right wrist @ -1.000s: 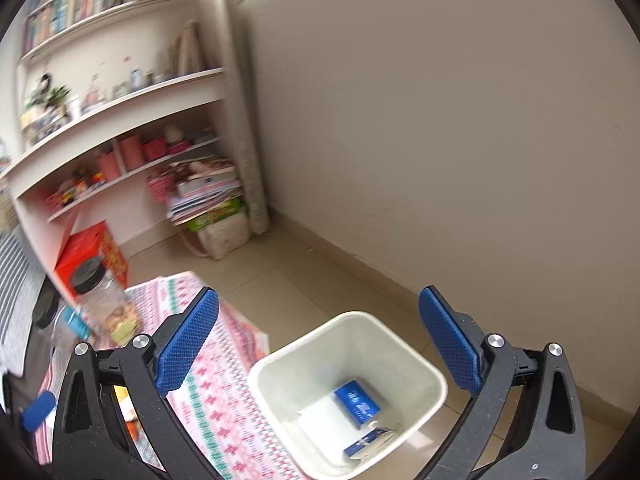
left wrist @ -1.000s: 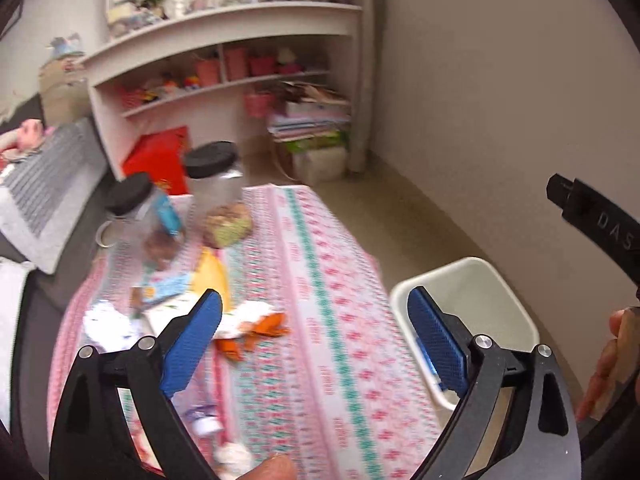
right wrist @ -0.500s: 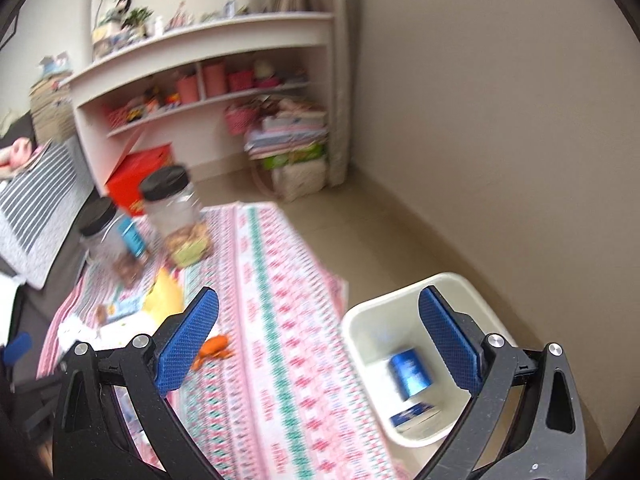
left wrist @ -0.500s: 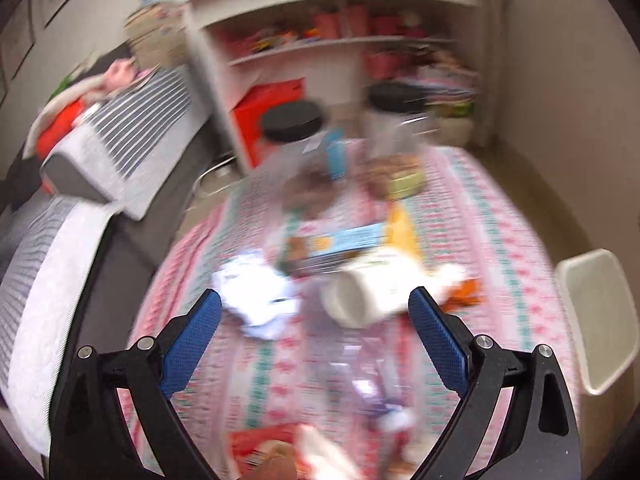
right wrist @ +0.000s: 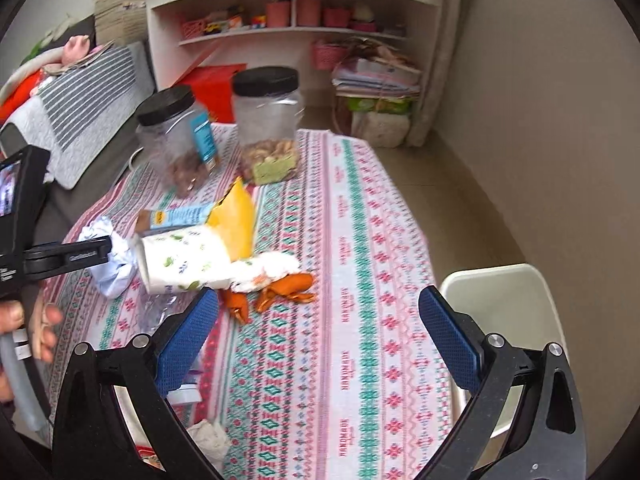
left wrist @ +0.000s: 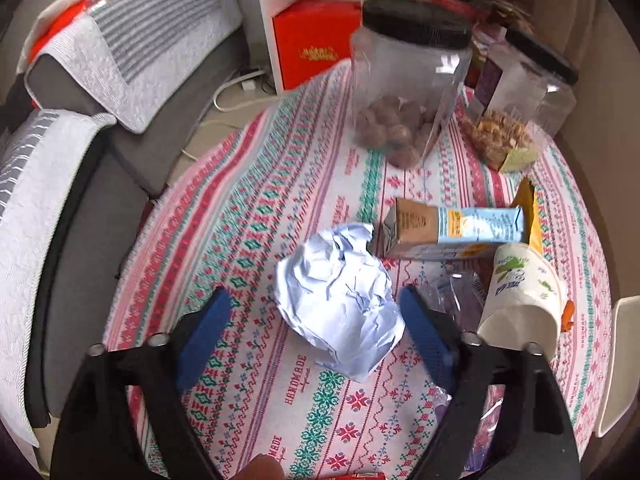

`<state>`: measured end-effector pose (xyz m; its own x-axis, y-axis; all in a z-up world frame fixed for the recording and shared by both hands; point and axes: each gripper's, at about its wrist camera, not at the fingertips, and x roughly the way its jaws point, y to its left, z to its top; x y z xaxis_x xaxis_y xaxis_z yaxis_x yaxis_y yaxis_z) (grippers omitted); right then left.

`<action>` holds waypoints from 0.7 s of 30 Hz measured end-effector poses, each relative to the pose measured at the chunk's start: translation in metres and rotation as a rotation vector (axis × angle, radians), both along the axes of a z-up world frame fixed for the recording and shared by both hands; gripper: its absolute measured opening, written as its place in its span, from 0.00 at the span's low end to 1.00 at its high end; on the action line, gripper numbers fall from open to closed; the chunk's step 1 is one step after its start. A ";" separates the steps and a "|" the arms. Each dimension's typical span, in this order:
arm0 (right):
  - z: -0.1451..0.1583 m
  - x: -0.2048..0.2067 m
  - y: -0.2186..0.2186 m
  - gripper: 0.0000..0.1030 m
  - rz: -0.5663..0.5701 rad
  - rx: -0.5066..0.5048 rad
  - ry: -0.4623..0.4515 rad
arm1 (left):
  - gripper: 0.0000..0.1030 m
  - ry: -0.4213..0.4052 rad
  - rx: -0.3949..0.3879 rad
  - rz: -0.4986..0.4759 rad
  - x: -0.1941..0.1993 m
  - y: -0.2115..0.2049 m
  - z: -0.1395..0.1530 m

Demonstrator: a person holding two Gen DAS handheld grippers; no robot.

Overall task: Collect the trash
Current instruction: 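Grasp the crumpled white paper with the left tool, then grasp the white tissue wad with the right tool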

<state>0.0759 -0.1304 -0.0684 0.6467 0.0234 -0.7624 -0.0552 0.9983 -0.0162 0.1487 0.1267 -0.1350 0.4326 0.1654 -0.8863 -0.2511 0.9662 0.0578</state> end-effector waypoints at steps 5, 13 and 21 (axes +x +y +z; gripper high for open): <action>-0.017 0.015 0.004 0.93 -0.008 0.147 0.122 | 0.25 0.022 -0.026 -0.072 -0.004 -0.011 0.000; -0.035 -0.001 0.029 0.93 0.125 0.183 0.296 | 0.10 -0.092 0.070 -0.188 -0.036 -0.032 0.046; -0.076 -0.051 0.043 0.78 0.215 0.094 0.448 | 0.10 -0.176 0.007 -0.267 -0.071 -0.035 0.083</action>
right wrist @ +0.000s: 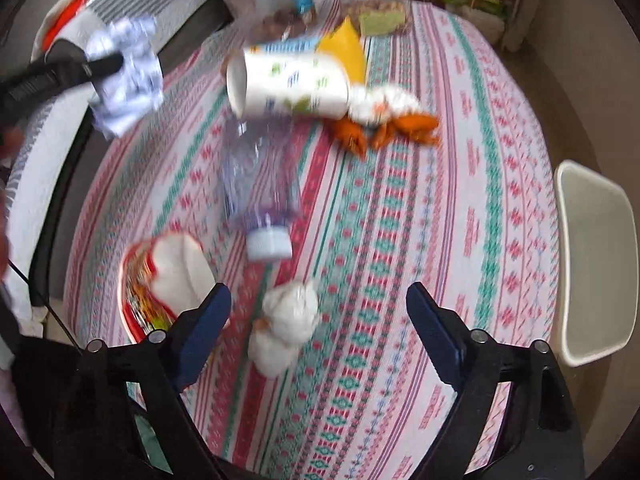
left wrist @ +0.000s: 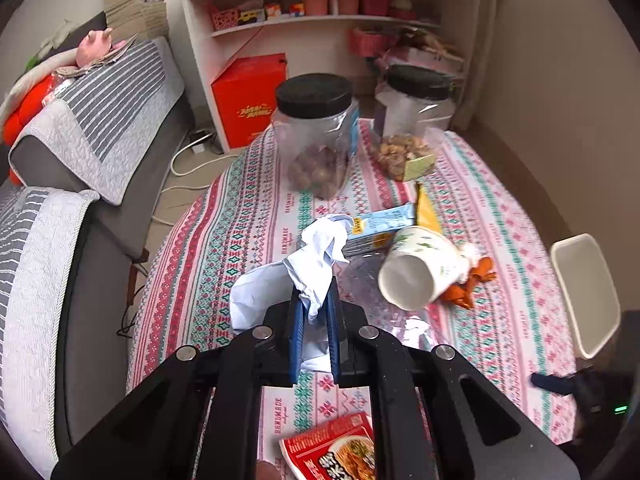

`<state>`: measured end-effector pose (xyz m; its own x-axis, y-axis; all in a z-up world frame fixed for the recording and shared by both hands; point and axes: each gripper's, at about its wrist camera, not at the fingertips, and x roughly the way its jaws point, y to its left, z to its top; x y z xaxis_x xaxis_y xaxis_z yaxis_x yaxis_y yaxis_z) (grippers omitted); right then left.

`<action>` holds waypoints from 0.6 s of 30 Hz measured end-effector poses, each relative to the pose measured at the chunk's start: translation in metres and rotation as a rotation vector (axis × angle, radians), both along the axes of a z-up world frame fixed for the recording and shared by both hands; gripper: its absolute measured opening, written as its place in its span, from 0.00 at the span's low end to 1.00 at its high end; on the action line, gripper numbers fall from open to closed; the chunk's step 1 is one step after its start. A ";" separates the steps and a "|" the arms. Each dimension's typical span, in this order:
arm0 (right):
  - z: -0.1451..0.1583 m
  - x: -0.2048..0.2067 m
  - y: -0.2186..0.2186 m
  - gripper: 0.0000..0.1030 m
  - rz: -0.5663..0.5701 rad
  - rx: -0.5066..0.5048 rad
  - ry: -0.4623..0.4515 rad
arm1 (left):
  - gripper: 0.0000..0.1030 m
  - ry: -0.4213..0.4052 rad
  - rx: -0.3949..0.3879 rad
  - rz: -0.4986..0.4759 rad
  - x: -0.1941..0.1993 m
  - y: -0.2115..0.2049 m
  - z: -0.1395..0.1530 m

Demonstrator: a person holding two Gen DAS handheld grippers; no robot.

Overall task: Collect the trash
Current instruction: 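Grasp the white tissue wad with the right tool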

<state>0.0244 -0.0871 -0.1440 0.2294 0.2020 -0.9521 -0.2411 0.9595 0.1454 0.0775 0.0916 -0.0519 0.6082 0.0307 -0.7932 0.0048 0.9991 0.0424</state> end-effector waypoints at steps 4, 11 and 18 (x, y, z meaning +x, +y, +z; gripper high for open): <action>-0.019 -0.002 0.004 0.72 0.001 0.028 0.069 | 0.10 -0.024 -0.046 -0.029 -0.011 -0.005 0.011; -0.029 0.001 0.014 0.35 0.014 0.063 0.103 | 0.10 -0.032 -0.053 -0.068 -0.018 -0.011 0.011; 0.016 0.015 -0.011 0.34 -0.046 0.114 -0.058 | 0.10 -0.048 -0.086 -0.067 -0.019 -0.009 0.013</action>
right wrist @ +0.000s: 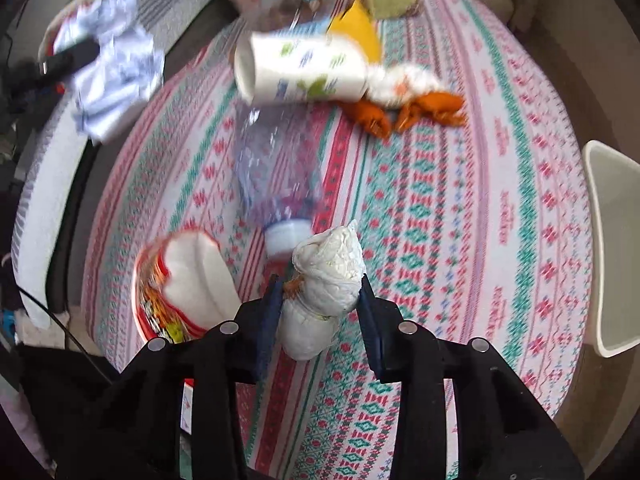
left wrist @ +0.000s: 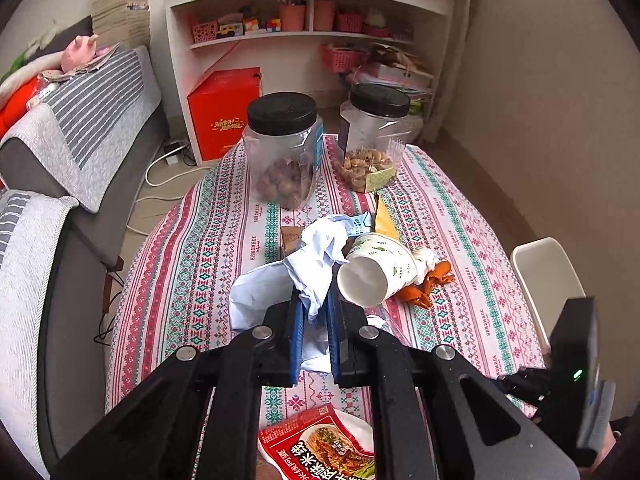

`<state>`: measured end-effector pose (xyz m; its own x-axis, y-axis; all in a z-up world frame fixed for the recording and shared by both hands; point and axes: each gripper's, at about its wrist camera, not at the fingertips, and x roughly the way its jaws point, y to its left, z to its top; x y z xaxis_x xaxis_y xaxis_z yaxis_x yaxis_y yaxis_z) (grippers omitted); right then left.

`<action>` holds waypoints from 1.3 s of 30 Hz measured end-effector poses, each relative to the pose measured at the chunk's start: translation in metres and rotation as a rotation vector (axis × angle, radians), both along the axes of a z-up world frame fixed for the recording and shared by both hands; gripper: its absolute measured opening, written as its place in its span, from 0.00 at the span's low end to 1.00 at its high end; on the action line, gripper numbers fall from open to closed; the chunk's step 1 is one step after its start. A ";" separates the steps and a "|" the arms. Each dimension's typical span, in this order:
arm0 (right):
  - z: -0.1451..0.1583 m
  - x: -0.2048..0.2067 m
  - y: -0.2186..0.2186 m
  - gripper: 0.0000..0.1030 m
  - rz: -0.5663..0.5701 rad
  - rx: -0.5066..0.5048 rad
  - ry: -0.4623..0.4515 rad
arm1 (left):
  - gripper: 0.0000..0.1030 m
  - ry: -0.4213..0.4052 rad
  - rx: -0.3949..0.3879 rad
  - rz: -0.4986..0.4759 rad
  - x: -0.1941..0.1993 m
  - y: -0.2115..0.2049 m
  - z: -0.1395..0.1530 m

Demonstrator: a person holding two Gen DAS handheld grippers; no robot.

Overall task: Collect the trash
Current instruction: 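Grasp the white tissue wad with the right tool, then drop the tissue wad from the right tool while the left tool drops the paper into the bin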

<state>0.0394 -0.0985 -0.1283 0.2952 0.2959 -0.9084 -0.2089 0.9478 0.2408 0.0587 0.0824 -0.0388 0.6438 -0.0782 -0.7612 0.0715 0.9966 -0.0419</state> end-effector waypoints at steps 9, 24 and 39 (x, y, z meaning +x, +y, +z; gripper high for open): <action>0.058 0.012 -0.048 0.34 -0.183 0.009 -0.296 | 0.10 -0.043 -0.044 0.008 0.001 -0.007 0.004; 0.098 0.009 -0.121 0.35 -0.396 -0.137 -0.513 | 0.10 -0.123 -0.051 -0.064 -0.009 -0.065 0.012; 0.114 -0.018 -0.267 0.49 -0.663 -0.218 -0.465 | 0.10 -0.088 -0.075 -0.248 -0.010 -0.198 0.017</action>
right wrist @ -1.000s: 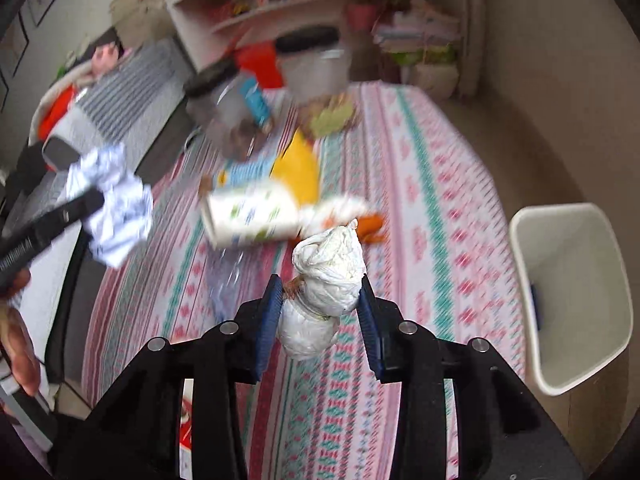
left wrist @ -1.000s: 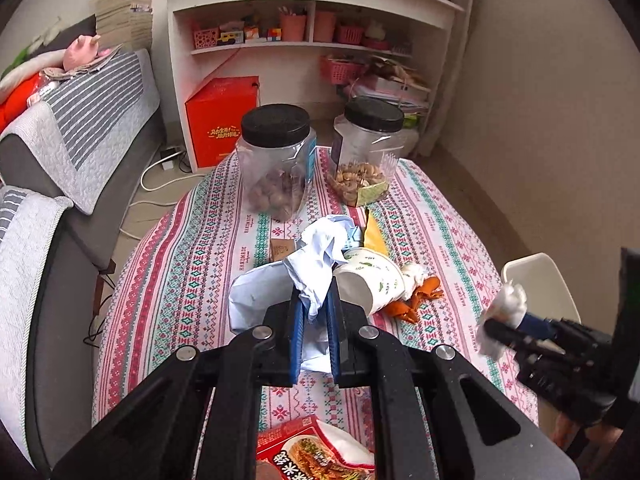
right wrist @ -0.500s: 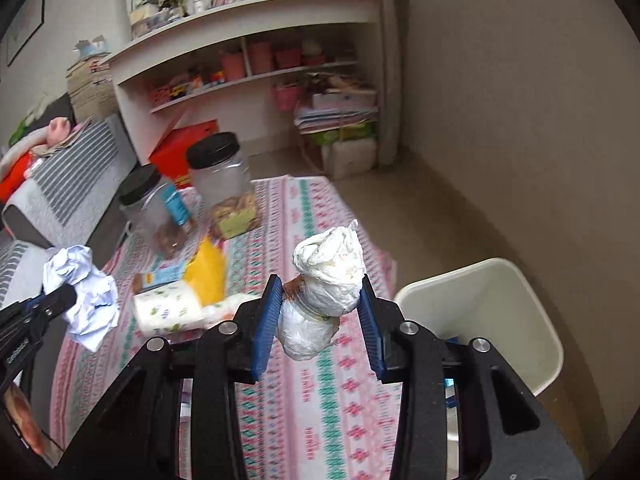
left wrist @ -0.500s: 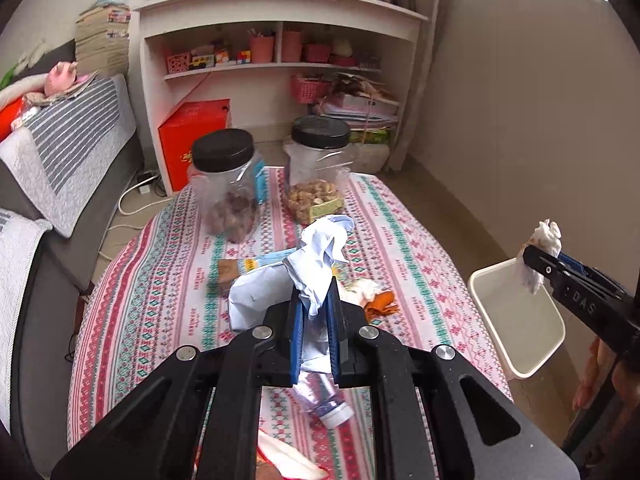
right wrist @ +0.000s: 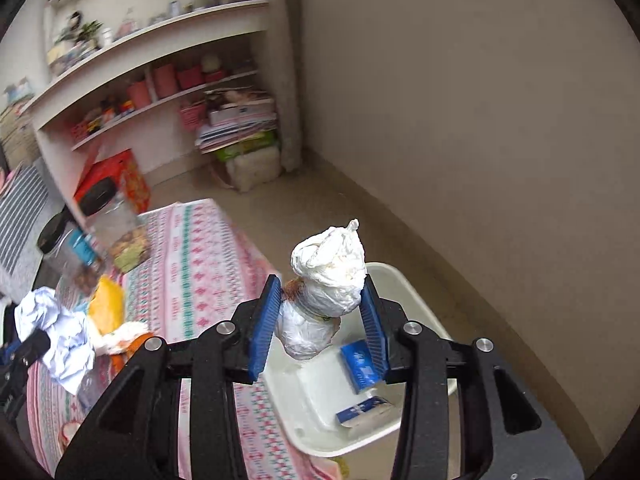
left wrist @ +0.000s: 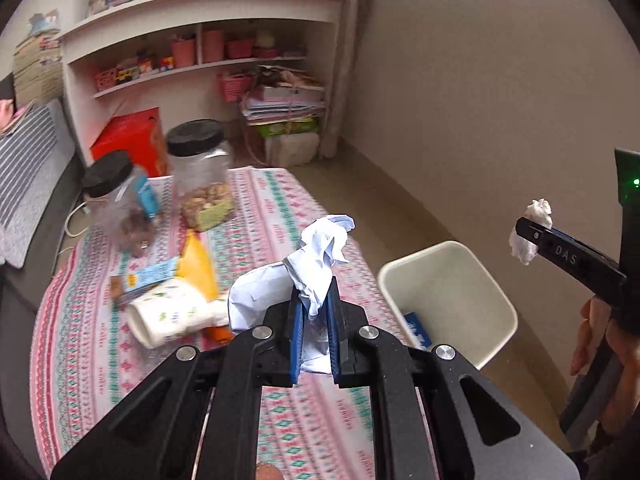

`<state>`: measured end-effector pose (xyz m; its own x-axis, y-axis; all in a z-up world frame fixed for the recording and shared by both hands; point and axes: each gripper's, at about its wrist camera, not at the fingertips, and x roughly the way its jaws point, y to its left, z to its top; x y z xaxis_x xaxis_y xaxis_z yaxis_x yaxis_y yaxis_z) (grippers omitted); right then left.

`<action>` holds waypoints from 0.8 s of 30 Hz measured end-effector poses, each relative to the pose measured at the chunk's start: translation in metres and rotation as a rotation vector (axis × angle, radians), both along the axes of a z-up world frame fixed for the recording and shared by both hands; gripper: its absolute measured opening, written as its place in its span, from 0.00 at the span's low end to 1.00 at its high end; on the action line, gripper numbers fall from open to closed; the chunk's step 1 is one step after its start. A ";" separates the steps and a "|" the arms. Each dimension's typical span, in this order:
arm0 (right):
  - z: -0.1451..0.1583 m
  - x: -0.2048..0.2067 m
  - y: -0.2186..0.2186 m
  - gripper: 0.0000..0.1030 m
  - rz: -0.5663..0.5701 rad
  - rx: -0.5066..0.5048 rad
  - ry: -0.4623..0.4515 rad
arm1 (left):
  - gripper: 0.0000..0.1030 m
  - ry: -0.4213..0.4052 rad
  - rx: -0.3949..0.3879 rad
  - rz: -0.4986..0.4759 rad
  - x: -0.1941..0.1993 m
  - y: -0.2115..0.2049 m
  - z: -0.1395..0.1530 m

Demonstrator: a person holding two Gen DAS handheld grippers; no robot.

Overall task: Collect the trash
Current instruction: 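Drop the tissue wad from the right tool while the left tool drops the paper into the bin, then move the left tool back over the red noodle bag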

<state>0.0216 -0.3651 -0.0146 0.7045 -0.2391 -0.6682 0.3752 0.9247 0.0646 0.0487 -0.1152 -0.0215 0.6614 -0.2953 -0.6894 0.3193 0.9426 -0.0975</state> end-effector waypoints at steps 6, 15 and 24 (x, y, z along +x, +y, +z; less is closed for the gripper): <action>0.008 -0.028 -0.060 0.75 -0.184 0.074 -0.058 | 0.10 0.042 -0.016 -0.087 0.001 -0.069 -0.009; 0.015 -0.056 -0.092 0.86 -0.310 0.093 -0.116 | 0.10 0.077 0.010 -0.175 -0.004 -0.148 -0.028; 0.023 -0.065 -0.095 0.93 -0.346 0.042 -0.165 | 0.58 0.103 0.005 -0.162 -0.001 -0.172 -0.041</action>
<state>-0.0430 -0.4601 0.0089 0.6857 -0.4562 -0.5671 0.6460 0.7405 0.1854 0.0481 -0.2874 -0.0623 0.5318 -0.3883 -0.7526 0.4553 0.8804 -0.1325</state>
